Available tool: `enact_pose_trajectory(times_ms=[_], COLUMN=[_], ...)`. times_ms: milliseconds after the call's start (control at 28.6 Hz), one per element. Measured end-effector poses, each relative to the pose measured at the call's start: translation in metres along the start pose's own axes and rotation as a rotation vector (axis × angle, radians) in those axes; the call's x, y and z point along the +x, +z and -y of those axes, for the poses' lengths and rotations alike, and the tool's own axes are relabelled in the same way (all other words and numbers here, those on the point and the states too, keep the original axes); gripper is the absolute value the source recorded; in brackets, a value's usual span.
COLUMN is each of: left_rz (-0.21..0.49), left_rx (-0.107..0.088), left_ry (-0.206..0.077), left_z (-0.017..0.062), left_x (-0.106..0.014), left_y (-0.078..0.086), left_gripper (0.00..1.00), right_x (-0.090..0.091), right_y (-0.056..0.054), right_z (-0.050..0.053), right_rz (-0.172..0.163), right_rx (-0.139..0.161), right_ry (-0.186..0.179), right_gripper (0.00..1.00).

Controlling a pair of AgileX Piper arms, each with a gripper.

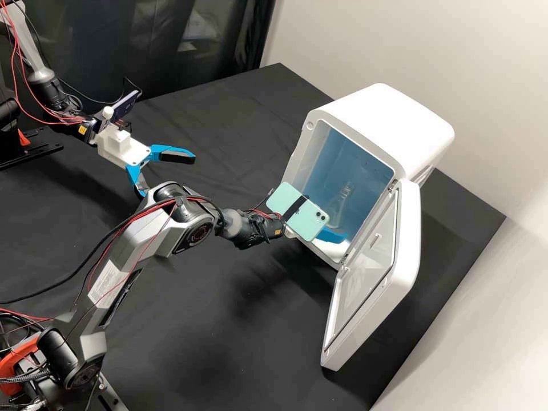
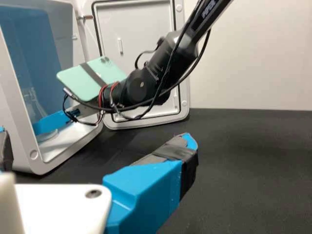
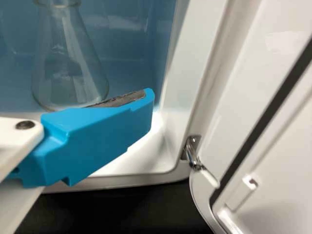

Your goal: Take the flask out of the incubator

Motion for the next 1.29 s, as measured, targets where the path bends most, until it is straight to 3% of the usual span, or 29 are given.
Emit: enact_pose_trajectory(times_ms=[210, 733, 908, 1292], left_rz=[0.0, 0.014, 0.014, 0.014], left_rx=[0.001, 0.002, 0.004, 0.004], left_ry=[0.003, 0.002, 0.002, 0.002], left_z=[-0.0009, -0.0007, -0.0007, -0.0007], left_x=[0.0, 0.0, 0.0, 0.0], left_y=[0.0, 0.004, 0.004, 0.004], left_gripper=[1.0, 1.0, 1.0, 1.0], right_x=[0.014, 0.05, 0.059, 0.064], right_y=[-0.005, -0.011, -0.012, -0.024], right_z=[-0.001, -0.011, -0.015, -0.026], right_rz=[0.007, 0.031, 0.048, 0.042], right_rx=[0.015, 0.048, 0.028, 0.006], right_ry=[-0.014, 0.002, -0.014, -0.01], right_gripper=[1.0, 1.0, 1.0, 1.0])
